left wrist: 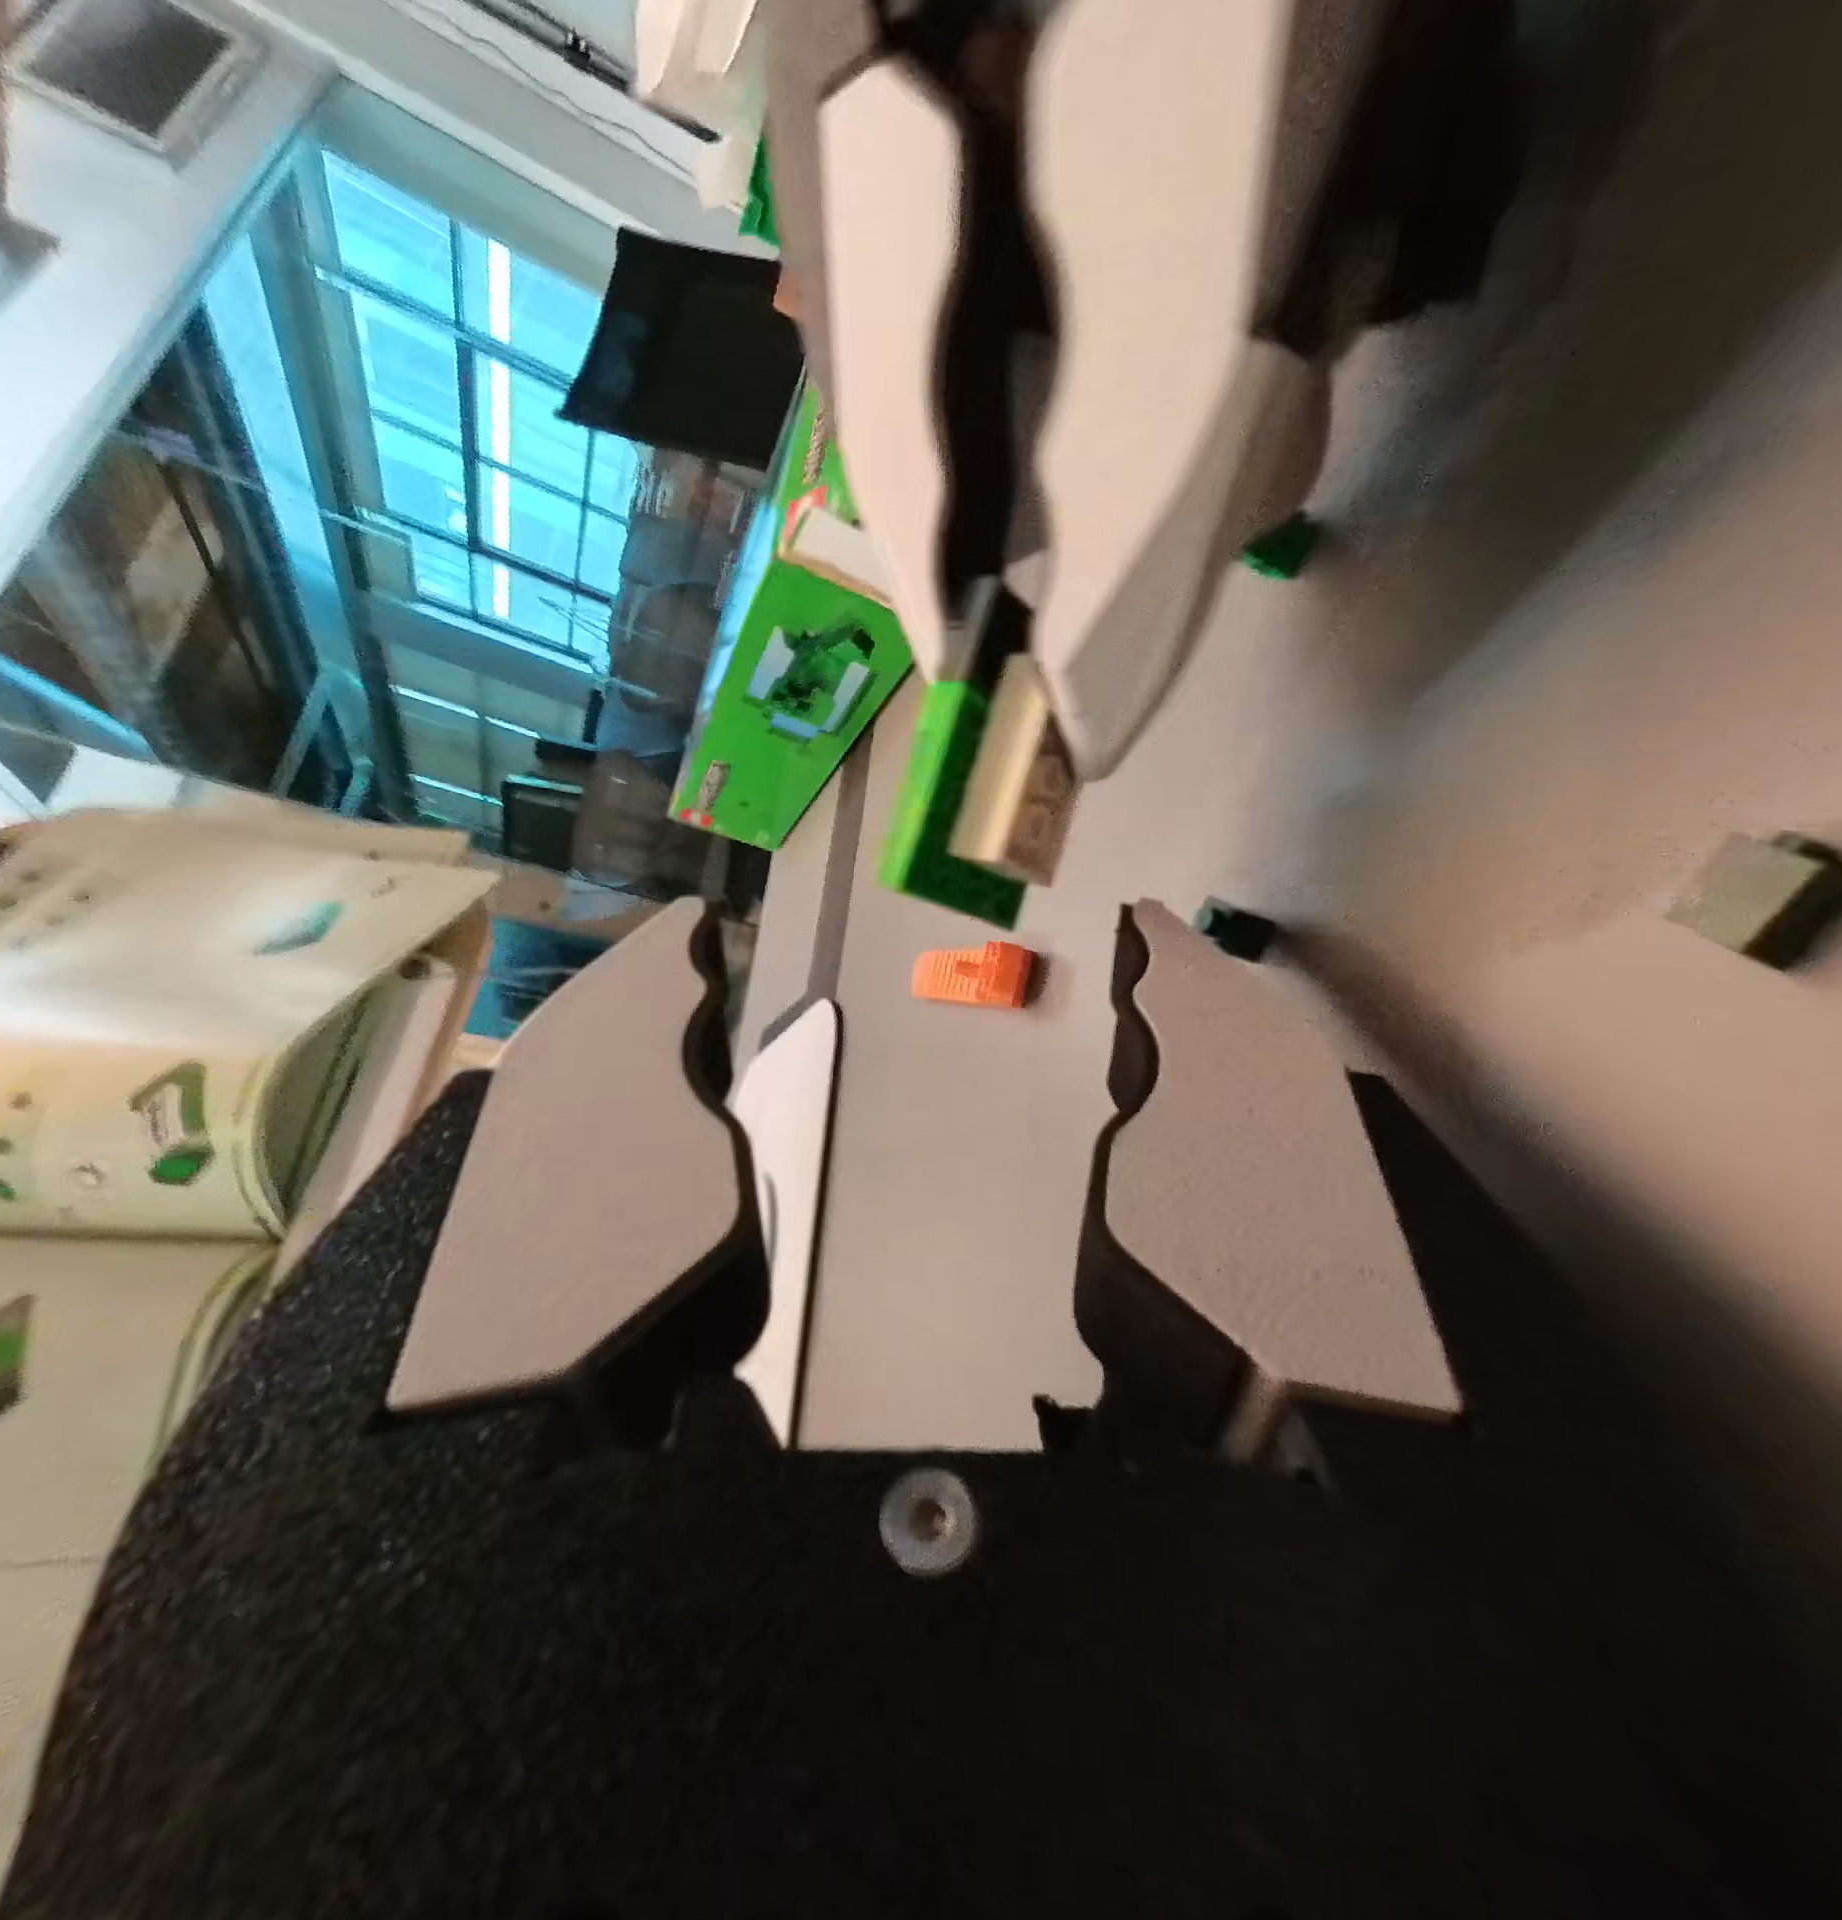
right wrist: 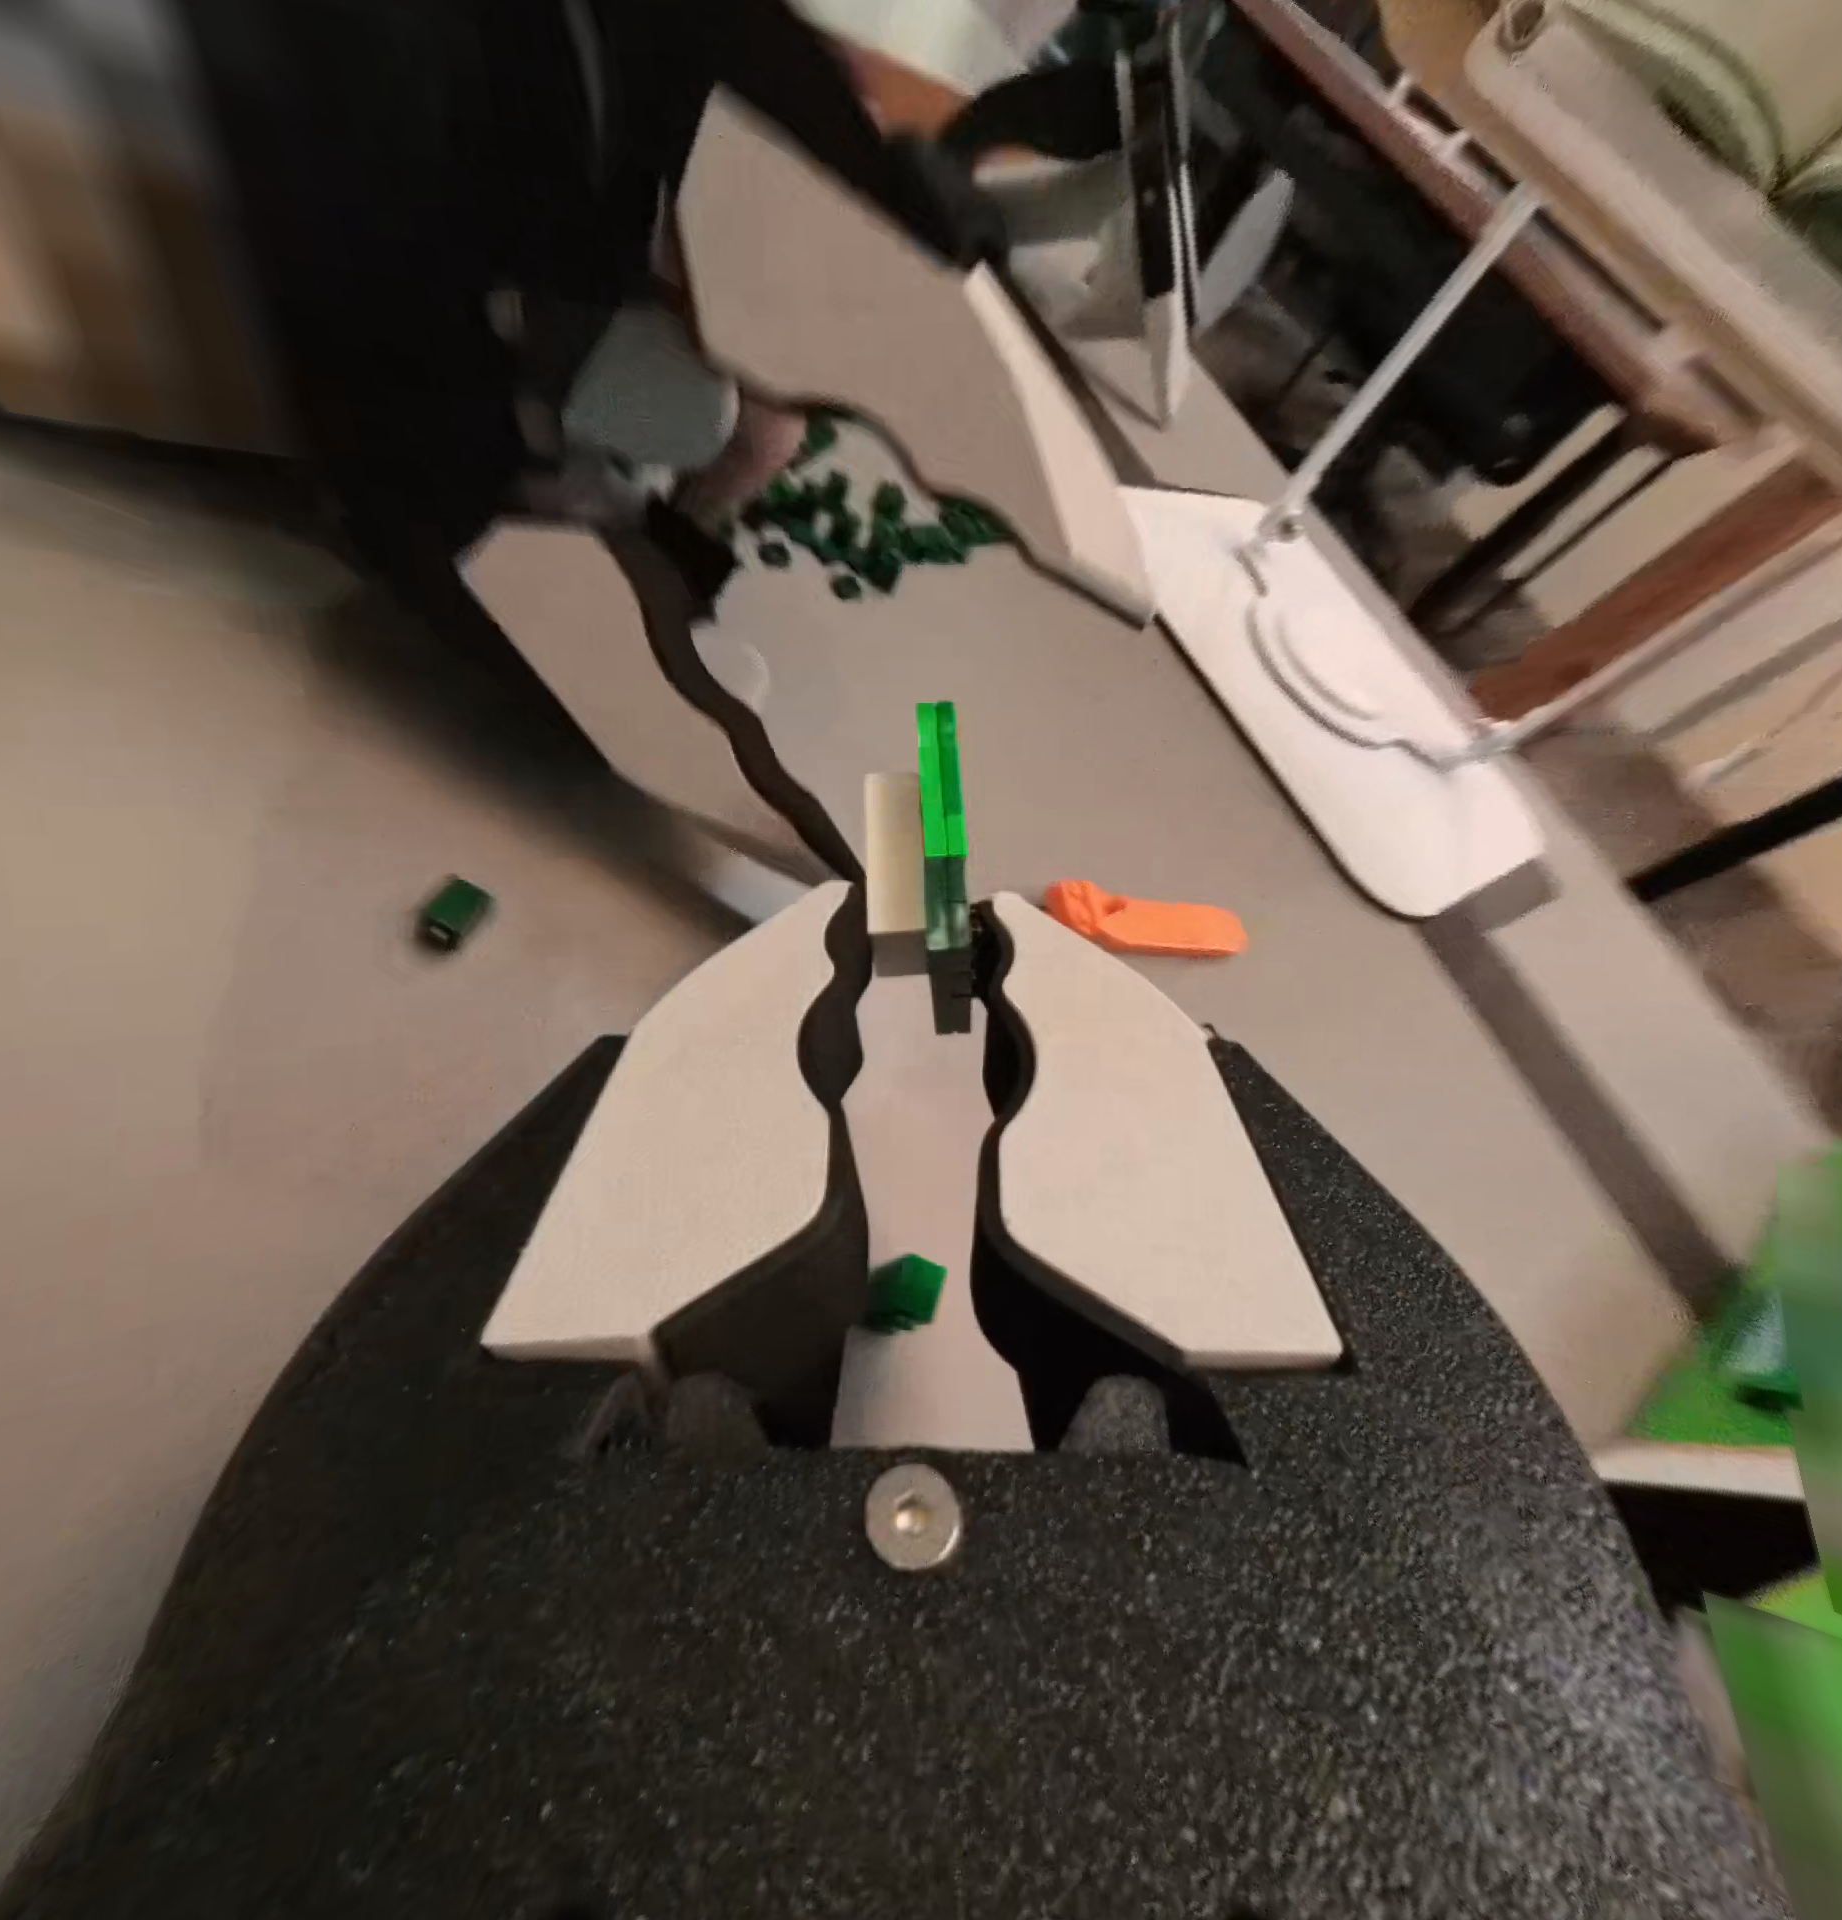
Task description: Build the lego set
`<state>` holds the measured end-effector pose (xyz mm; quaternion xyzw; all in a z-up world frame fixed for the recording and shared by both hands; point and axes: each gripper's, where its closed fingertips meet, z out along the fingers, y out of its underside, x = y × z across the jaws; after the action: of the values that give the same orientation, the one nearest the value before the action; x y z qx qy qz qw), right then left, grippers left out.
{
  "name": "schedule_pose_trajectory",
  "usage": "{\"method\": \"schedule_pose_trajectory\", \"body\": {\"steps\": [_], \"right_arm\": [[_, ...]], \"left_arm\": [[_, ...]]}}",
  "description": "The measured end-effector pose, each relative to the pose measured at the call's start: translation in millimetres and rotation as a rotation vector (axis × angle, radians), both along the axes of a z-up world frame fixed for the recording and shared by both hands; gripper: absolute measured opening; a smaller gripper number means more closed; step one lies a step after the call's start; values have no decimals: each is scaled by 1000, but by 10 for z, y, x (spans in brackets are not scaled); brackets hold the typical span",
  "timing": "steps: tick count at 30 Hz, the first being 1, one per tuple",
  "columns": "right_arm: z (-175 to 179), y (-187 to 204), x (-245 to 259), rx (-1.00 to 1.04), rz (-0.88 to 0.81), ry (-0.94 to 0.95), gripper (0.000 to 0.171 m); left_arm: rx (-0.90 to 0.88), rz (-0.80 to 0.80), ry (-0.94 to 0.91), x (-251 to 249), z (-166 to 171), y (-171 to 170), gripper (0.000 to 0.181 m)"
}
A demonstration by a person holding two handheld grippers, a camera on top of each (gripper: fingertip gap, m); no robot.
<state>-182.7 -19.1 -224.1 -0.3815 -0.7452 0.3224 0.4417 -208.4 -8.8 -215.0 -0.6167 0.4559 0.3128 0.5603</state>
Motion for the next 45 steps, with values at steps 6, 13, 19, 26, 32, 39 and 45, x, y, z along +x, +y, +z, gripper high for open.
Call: {"method": "schedule_pose_trajectory", "body": {"steps": [6, 13, 19, 26, 32, 39, 45], "right_arm": [[87, -169, 99, -476, 96, -158, 19], [75, -329, 125, -643, 167, -237, 19], [61, -380, 170, -692, 205, -280, 19], [66, -360, 135, -656, 189, -241, 25], [188, -141, 122, -440, 132, -37, 55], [415, 510, 128, -35, -235, 270, 37], [349, 573, 130, 40, -270, 282, 33]], "left_arm": [[68, -20, 65, 75, 69, -26, 72], [133, -94, 174, 224, 95, -101, 60], [129, -174, 274, 368, 4, -157, 47], [121, -152, 299, 335, -9, -152, 37], [-19, -51, 148, 124, -117, -58, 37], [-83, 53, -85, -104, -71, -10, 37], [-33, 148, -258, -353, 73, 7, 37]]}}
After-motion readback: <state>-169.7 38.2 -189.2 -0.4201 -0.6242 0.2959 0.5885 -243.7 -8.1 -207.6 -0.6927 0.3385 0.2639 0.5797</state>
